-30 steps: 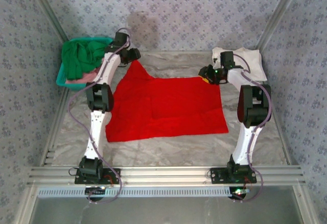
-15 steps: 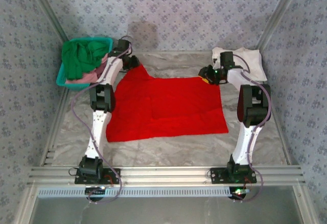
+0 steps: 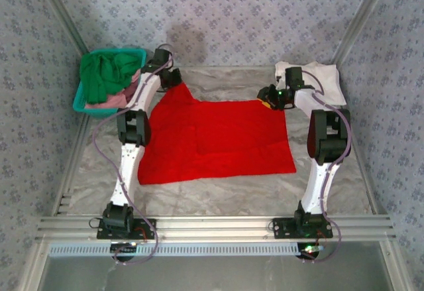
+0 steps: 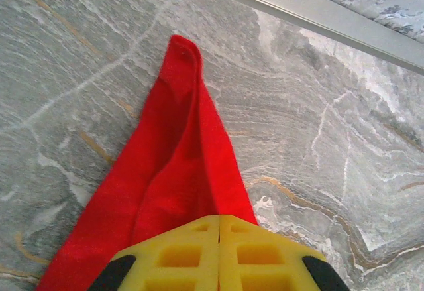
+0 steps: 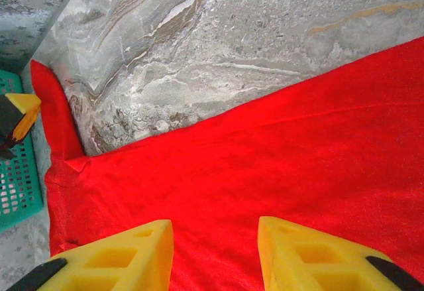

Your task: Fold and stack the t-shirts

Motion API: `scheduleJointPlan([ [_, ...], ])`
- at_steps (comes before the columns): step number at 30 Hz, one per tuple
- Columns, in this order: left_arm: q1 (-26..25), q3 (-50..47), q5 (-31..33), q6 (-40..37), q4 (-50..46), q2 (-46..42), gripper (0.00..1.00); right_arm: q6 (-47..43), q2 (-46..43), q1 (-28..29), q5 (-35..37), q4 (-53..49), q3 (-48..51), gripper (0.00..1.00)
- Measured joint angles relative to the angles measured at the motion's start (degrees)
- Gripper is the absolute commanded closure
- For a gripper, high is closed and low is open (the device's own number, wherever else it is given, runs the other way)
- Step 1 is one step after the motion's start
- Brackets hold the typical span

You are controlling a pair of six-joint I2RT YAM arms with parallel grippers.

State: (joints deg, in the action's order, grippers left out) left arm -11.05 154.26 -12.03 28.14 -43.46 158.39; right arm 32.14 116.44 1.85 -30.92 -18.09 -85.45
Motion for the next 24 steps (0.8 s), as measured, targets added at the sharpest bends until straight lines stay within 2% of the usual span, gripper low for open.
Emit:
scheduleJointPlan([
  [1,0.0,0.0,-0.2,0.0,0.0,0.0,0.97,0.0,0.0,0.0,0.0,0.0,0.0,0.59],
  [2,0.0,0.0,-0.5,0.0,0.0,0.0,0.91,0.0,0.0,0.0,0.0,0.0,0.0,0.59],
  [4,0.0,0.0,-0.6,0.2,0.0,0.0,0.72,0.0,0.1,0.0,0.0,0.0,0.0,0.59],
  [6,0.0,0.0,-0.6,0.3,0.0,0.0,0.7,0.0,0.1,0.0,0.0,0.1,0.0,0.59],
  [8,0.0,0.0,-0.5,0.4,0.0,0.0,0.58,0.0,0.2,0.0,-0.2,0.2,0.0,0.59],
  [9,0.0,0.0,-0.3,0.5,0.0,0.0,0.56,0.0,0.2,-0.1,-0.3,0.2,0.0,0.59],
  [11,0.0,0.0,0.1,0.1,-0.3,0.0,0.67,0.0,0.2,-0.1,-0.5,0.3,0.0,0.59],
  [14,0.0,0.0,0.5,-0.1,-0.5,0.0,0.72,0.0,0.2,-0.2,-0.7,0.4,0.0,0.59],
  [19,-0.2,0.0,0.5,-0.4,-0.5,0.1,0.91,0.1,0.4,-0.3,-1.0,0.6,0.0,0.59],
  [24,-0.6,0.0,0.4,-0.4,-0.4,0.3,0.92,0.4,0.6,-0.3,-1.1,0.7,0.0,0.59],
])
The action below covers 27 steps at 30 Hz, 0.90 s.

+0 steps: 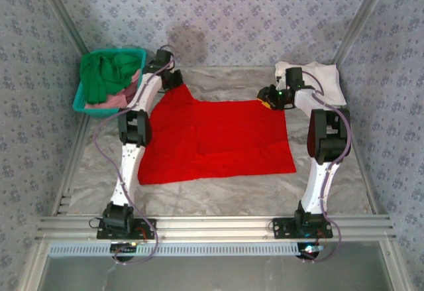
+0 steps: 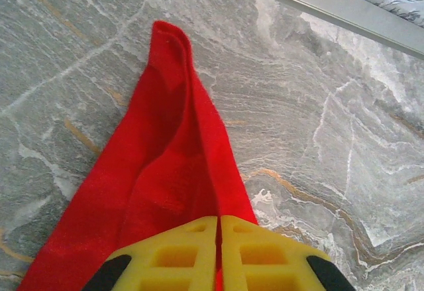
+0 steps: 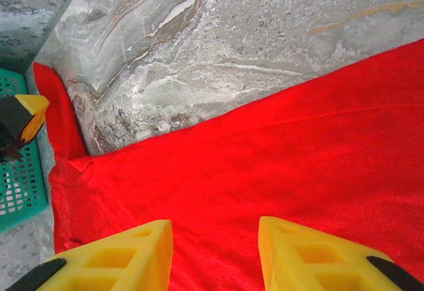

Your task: Fold and stack the t-shirts

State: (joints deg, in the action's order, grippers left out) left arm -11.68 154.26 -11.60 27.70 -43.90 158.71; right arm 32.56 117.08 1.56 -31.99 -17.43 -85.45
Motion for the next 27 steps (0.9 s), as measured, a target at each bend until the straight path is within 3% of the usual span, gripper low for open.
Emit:
scheduleJointPlan([
  [6,-0.1,0.0,-1.0,-0.1,0.3,0.0,1.0,0.2,0.3,0.0,-0.2,0.2,0.0,0.59],
  [13,-0.1,0.1,-3.4,0.0,0.7,0.0,1.0,0.2,0.8,-0.9,0.2,-0.1,-0.8,0.58],
  [18,-0.1,-0.6,-4.1,0.5,0.9,-1.8,1.0,0.0,1.1,-2.6,4.7,-2.1,-2.7,0.55],
  [27,-0.1,-19.9,-4.1,2.6,9.3,-19.8,1.0,-1.6,6.9,-4.7,12.9,-8.3,-9.8,0.53],
])
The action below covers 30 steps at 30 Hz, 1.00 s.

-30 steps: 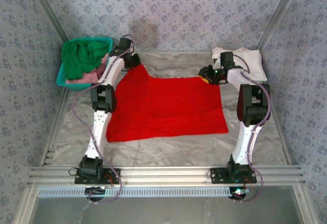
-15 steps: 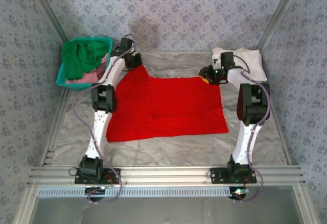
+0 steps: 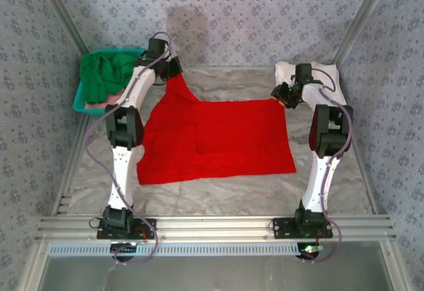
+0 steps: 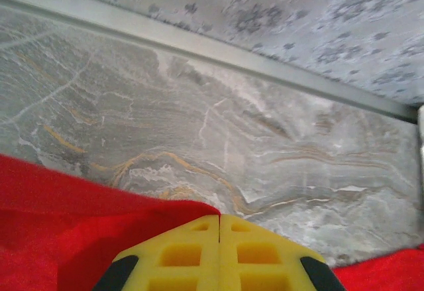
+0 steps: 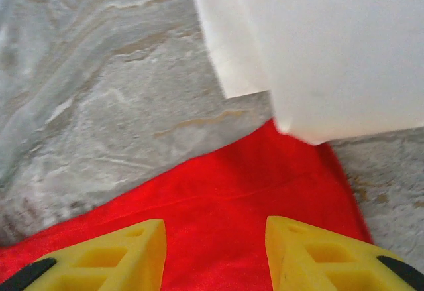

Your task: Fold and stack the t-shirts

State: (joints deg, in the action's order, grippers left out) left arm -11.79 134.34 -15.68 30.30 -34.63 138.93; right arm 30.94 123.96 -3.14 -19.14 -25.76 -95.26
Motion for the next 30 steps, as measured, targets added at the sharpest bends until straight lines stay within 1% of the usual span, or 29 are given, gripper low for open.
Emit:
scheduleJointPlan([
  [2,0.0,-4.3,0.0,0.5,2.3,-3.4,1.0,-0.4,2.0,0.0,0.6,-1.0,-1.6,0.53],
  [5,0.0,-9.0,0.0,0.9,4.5,-5.9,1.0,-0.6,4.7,0.0,1.3,-2.4,-4.0,0.53],
  [9,0.0,-12.5,0.0,0.9,5.3,-6.1,1.0,-0.6,6.3,0.0,2.5,-3.7,-6.4,0.52],
  [17,0.0,-21.7,0.3,0.9,5.8,-7.9,1.0,-1.9,7.0,0.0,7.5,-6.9,-11.0,0.51],
  [24,0.0,-28.0,1.4,0.9,7.6,-13.6,1.0,-3.0,11.2,-0.2,7.3,-8.2,-14.6,0.52],
  [30,0.0,-30.8,1.9,0.9,9.4,-18.2,1.0,-3.5,12.2,-0.5,5.8,-8.5,-16.5,0.56],
])
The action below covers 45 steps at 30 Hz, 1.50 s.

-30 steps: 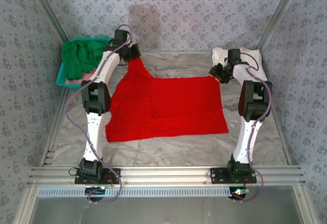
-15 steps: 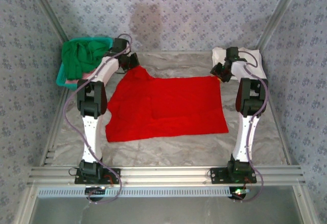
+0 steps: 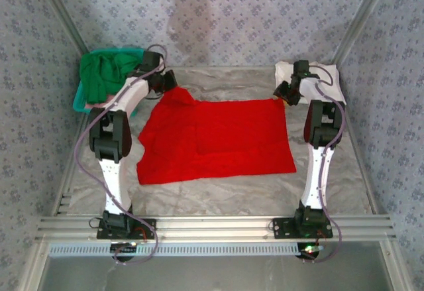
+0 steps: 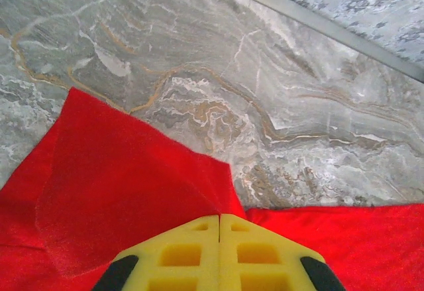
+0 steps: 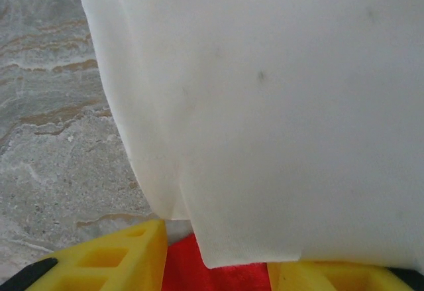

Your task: Fold and stack the t-shirts

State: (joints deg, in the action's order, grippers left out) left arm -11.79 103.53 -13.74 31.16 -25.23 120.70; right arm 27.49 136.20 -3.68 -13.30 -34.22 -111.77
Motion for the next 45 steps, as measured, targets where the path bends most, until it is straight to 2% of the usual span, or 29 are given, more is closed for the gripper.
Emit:
scheduleJointPlan([
  [9,0.0,-3.4,0.8,0.0,0.7,-4.3,1.0,-0.1,-1.1,0.1,-0.7,3.1,2.9,0.57],
  [20,0.6,-11.2,1.9,-0.2,1.5,-9.3,1.0,1.2,-4.7,1.2,0.5,7.4,9.3,0.48],
  [25,1.2,-11.9,2.6,-0.5,1.5,-10.2,1.0,2.3,-5.5,1.6,1.6,7.7,10.4,0.48],
  [28,1.4,-12.2,2.6,-0.5,1.7,-10.7,1.0,3.2,-5.5,1.7,1.7,7.6,10.4,0.52],
  [37,2.4,-14.9,2.5,-0.7,2.6,-12.6,1.0,5.4,-6.3,2.7,3.7,8.0,11.5,0.42],
  [45,2.8,-15.7,1.6,-0.7,3.1,-12.6,1.0,8.2,-11.5,4.4,7.1,7.4,18.7,0.37],
])
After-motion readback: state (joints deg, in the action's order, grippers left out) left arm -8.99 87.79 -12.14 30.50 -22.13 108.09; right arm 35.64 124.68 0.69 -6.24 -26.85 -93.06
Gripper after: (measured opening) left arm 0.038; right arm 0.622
